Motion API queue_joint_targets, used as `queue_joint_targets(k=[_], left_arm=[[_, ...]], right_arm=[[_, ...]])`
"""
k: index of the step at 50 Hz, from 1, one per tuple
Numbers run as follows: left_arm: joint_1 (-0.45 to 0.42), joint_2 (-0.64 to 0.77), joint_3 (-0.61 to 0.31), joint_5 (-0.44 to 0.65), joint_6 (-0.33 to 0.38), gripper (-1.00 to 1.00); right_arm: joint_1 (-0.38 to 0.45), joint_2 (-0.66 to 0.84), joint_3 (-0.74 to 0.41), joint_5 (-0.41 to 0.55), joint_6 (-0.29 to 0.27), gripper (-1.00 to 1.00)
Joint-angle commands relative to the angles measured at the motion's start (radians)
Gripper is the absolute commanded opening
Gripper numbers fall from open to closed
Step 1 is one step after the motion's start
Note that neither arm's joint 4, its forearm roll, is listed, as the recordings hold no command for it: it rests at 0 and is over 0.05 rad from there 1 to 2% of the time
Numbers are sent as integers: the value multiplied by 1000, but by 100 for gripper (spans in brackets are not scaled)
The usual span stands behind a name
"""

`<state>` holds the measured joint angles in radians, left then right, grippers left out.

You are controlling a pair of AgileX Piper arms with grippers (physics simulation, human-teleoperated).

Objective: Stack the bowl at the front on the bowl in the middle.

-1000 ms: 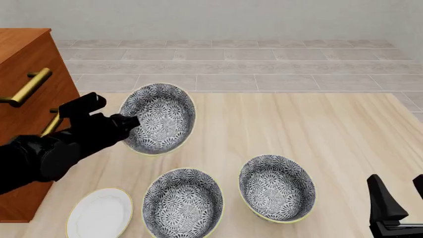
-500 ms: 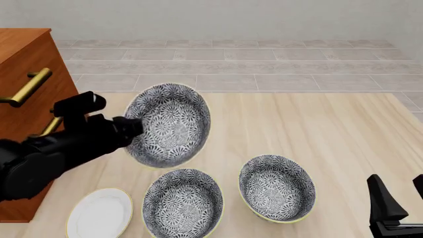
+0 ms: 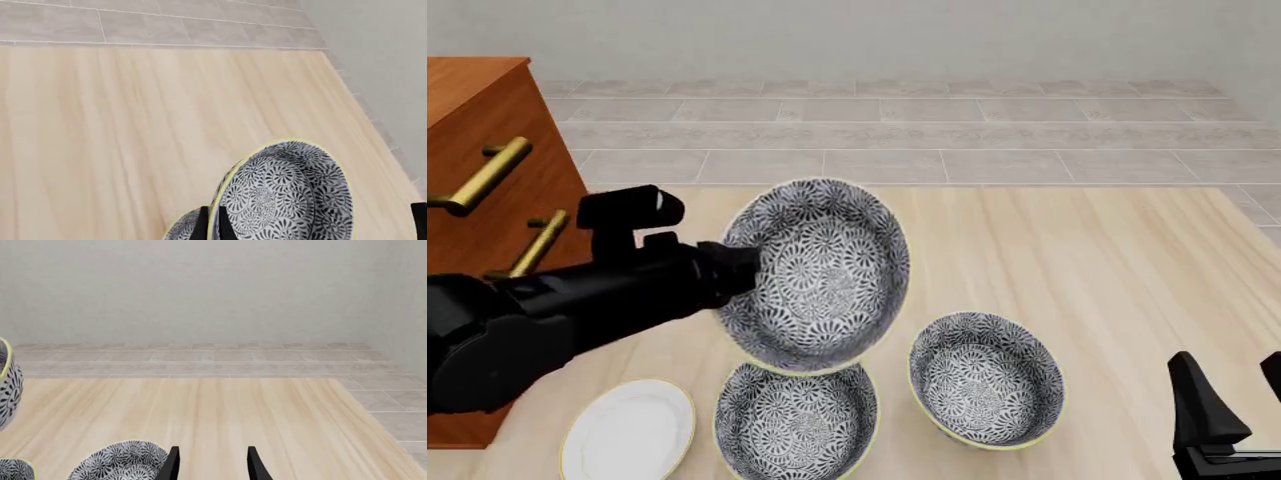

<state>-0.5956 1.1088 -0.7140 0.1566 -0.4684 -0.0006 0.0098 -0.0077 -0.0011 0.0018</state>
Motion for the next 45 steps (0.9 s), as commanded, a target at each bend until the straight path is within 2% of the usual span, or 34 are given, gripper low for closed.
queue_joint_targets(k=[1,21,45], left_arm=[[-95,33,-69,19,7,-100],[-195,137,-165,7,35,-100],[-244,251,-196,-45,49,-100]], right_arm=[[1,1,2,-2,-1,100],[0,0,2,-2,-1,100],[0,0,2,-2,-1,100]])
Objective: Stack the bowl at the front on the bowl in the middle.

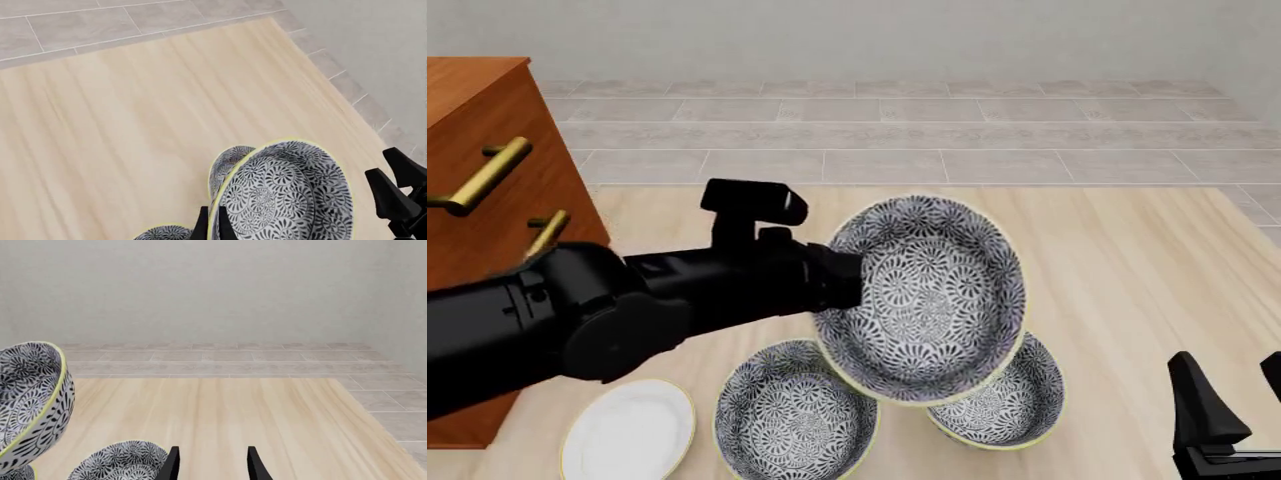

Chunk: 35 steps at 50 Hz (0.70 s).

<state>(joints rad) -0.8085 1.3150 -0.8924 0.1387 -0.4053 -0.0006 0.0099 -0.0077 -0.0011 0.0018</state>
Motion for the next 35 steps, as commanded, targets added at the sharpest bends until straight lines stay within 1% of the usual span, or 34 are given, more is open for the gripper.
queue_joint_targets(k=[1,35], left_arm=[[-33,52,-17,-32,-15,-100],[-90,197,-84,-76,-19,-100]], right_arm=[[1,1,2,-2,-1,100],[0,1,2,-2,-1,100]])
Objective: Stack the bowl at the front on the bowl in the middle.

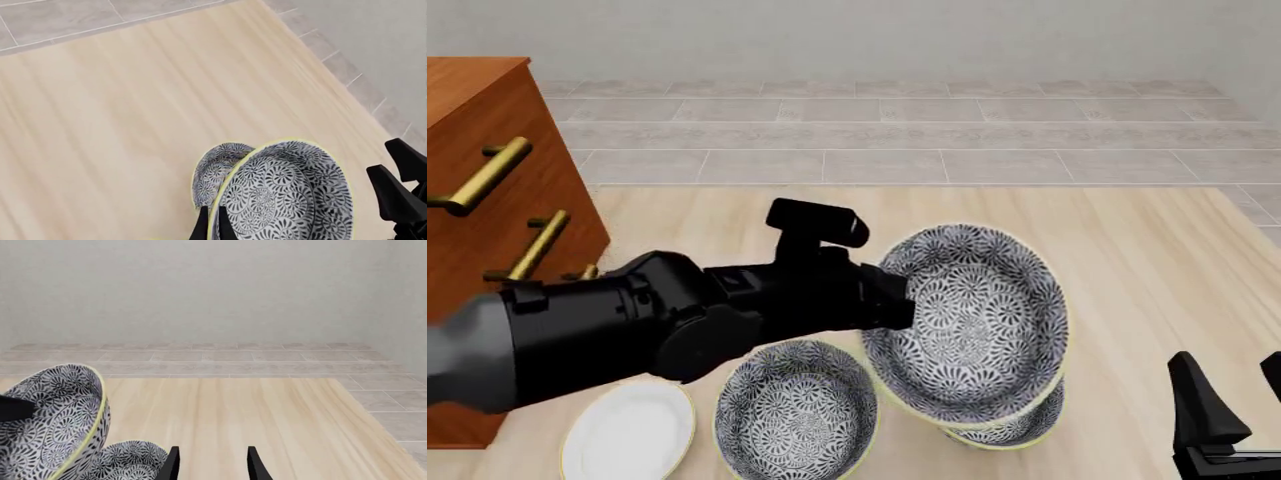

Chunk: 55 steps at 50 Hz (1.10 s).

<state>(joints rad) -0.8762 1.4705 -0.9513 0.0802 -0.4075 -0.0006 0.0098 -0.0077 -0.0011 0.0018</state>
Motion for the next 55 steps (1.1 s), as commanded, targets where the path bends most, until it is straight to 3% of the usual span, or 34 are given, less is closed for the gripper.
queue_joint_targets(k=[1,55], left_arm=[[-23,44,-29,-15,-16,-100],[-61,208,-80,-79,-27,-100]], right_arm=[[0,1,2,-2,-1,100],[0,1,2,-2,-1,100]])
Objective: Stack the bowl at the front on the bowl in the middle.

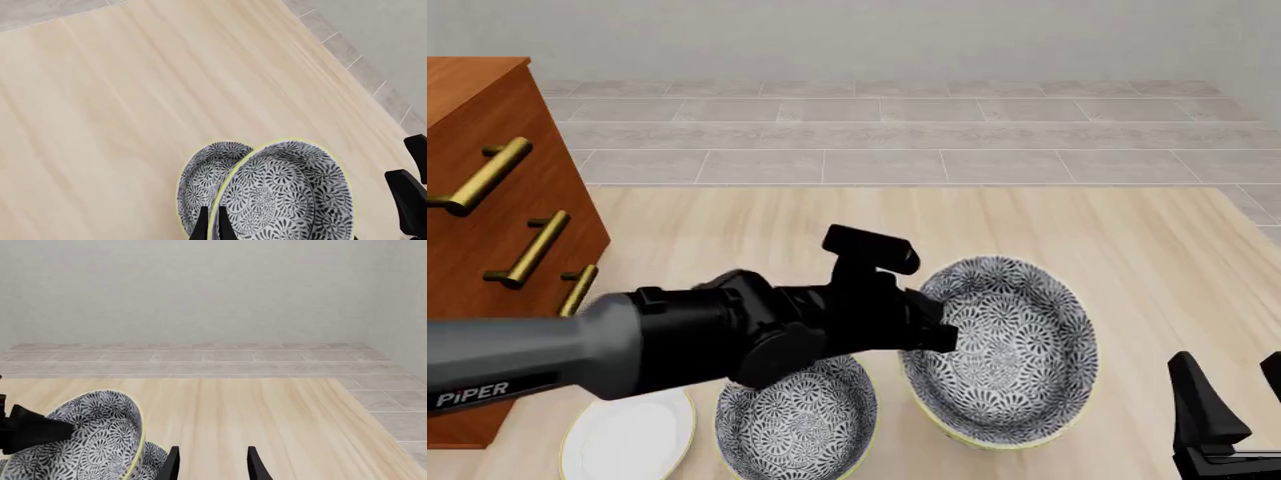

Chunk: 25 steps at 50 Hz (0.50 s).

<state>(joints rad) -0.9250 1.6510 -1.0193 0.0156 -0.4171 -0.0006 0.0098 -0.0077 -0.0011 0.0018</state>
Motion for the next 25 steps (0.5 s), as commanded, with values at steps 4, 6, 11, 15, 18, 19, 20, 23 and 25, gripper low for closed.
queue_joint_targets(k=[4,6,11,15,18,19,20,23,25], left_arm=[[-15,38,-10,-20,-17,-100],[-17,41,-9,-22,-16,-100],[-16,44,-8,-24,-15,-100],[-16,47,-4,-29,-14,-100],[-13,50,-2,-33,-12,-100],[-13,49,-2,-33,-12,-100],[-14,50,0,-36,-13,-100],[-15,50,0,-36,-13,-100],[-15,53,1,-39,-12,-100]], right_arm=[[0,1,2,-2,-1,100],[1,1,2,-2,-1,100],[0,1,2,-2,-1,100],[1,1,2,-2,-1,100],[1,1,2,-2,-1,100],[1,1,2,-2,-1,100],[1,1,2,-2,-1,100],[0,1,2,-2,-1,100],[1,1,2,-2,-1,100]])
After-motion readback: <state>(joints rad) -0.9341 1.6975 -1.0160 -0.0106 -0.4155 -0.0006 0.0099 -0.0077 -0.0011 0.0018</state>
